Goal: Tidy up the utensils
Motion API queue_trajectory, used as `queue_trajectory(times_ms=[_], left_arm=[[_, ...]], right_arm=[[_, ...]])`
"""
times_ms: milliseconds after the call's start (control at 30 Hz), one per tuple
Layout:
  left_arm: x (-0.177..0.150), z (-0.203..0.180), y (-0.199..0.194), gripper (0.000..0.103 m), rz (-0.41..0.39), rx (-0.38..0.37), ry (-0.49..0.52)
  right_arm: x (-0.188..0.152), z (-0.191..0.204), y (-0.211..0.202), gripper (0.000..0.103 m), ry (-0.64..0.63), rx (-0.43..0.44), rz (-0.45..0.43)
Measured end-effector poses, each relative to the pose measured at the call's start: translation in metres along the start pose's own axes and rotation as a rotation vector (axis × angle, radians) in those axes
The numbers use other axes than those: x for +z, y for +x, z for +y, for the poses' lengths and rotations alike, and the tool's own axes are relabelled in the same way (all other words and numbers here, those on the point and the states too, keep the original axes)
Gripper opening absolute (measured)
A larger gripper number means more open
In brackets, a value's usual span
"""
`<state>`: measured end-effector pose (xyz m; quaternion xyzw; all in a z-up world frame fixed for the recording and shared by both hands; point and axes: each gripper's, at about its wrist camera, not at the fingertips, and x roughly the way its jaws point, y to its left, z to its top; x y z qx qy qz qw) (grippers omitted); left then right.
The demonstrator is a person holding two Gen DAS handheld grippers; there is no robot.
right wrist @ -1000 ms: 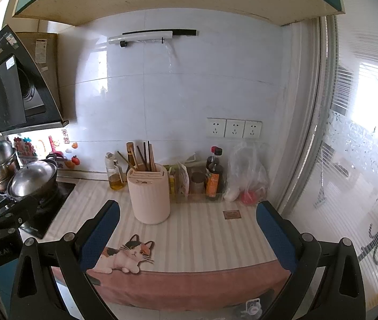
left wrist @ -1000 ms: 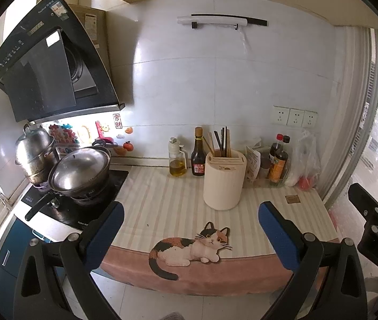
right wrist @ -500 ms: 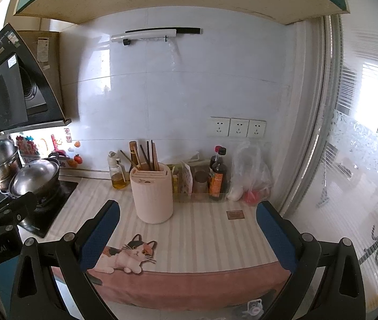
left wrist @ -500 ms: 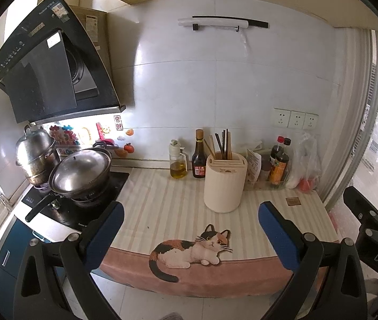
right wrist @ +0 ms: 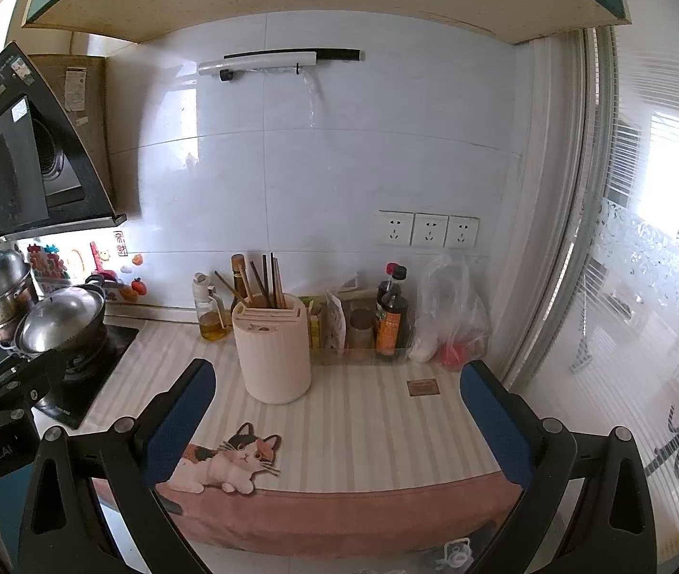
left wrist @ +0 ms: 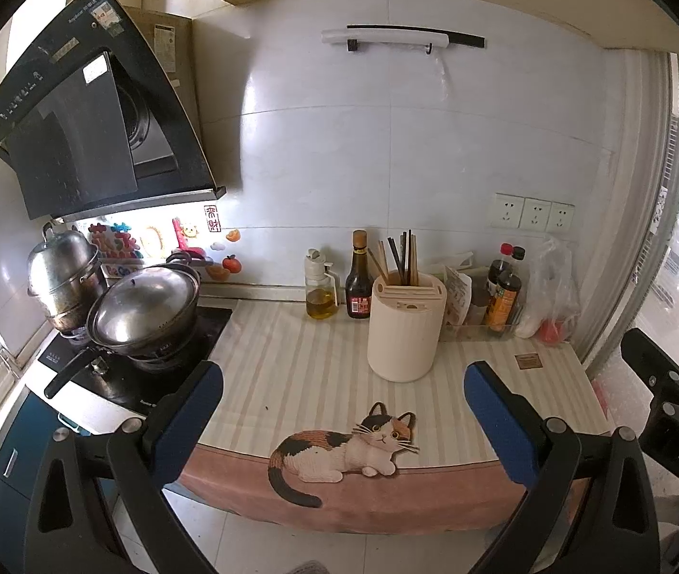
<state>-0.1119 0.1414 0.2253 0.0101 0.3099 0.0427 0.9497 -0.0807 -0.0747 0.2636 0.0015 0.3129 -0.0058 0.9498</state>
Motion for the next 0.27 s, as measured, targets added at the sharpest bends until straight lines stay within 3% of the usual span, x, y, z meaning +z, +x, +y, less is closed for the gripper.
queue_trajectory(times_ms=[267], left_arm=[[-0.0029, 0.0054, 0.0058, 0.103, 0.010, 0.004, -0.009]], right_arm=[[0.0012, -0.0008, 0.0022, 0.103, 0.001, 0.001, 0.002]])
